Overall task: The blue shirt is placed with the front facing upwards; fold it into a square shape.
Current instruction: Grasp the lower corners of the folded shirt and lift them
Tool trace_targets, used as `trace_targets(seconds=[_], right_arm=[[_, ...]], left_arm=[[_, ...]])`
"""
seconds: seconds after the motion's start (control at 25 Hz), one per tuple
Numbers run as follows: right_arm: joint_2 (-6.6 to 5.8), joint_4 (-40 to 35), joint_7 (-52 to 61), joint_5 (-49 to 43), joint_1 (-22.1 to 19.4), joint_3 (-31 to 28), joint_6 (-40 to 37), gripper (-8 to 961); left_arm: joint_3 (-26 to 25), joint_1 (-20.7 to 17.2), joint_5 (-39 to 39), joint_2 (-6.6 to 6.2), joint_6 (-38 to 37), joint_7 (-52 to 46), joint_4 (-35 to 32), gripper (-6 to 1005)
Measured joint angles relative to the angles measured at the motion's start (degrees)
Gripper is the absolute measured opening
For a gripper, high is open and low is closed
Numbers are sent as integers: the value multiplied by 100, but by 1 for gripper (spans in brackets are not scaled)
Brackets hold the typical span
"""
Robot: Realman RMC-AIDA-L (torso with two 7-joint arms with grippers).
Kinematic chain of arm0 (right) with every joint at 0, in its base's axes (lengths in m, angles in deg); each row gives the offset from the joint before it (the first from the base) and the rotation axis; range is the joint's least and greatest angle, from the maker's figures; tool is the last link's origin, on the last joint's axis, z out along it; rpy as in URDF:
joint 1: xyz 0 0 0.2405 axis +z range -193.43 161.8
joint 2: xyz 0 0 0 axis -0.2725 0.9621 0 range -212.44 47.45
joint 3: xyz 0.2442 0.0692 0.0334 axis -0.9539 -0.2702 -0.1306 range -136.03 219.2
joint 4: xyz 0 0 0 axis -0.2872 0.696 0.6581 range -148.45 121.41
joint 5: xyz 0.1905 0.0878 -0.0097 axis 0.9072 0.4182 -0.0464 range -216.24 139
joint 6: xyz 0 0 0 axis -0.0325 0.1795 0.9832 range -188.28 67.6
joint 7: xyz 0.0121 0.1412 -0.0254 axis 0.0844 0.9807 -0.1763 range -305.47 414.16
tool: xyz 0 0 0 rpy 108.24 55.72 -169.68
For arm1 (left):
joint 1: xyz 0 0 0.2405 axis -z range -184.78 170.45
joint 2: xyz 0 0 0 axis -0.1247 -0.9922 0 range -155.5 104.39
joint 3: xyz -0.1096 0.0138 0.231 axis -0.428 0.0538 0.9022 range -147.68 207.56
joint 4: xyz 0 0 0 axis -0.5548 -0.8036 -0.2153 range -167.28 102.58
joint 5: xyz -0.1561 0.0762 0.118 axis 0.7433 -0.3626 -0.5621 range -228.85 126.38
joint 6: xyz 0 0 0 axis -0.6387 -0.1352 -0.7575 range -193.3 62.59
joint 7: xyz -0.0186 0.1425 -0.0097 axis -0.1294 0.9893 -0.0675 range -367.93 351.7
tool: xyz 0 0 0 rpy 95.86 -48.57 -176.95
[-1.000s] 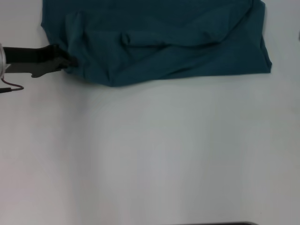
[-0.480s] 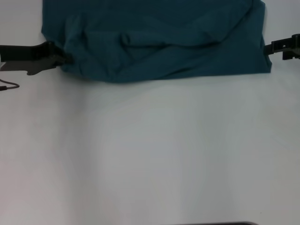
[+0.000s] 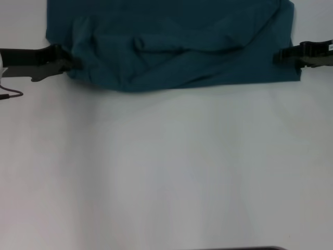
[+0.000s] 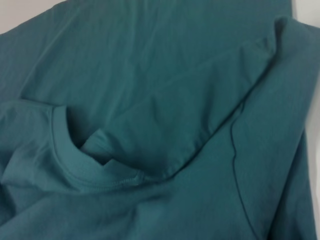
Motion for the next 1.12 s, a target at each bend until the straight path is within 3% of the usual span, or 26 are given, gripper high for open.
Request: trace_targets(seconds=[0.44, 0.76, 1.12], right_arm=[[112, 78, 100, -9, 22, 417, 377, 739], [143, 87, 64, 89, 24, 405, 210, 709], [55, -82, 148, 54, -12, 456, 27, 677]], left_arm=[[0, -6, 3, 7, 33, 16, 0, 18], [0, 4, 8, 8, 35, 20, 0, 18], [-15, 22, 16, 8, 8, 20, 0, 17]])
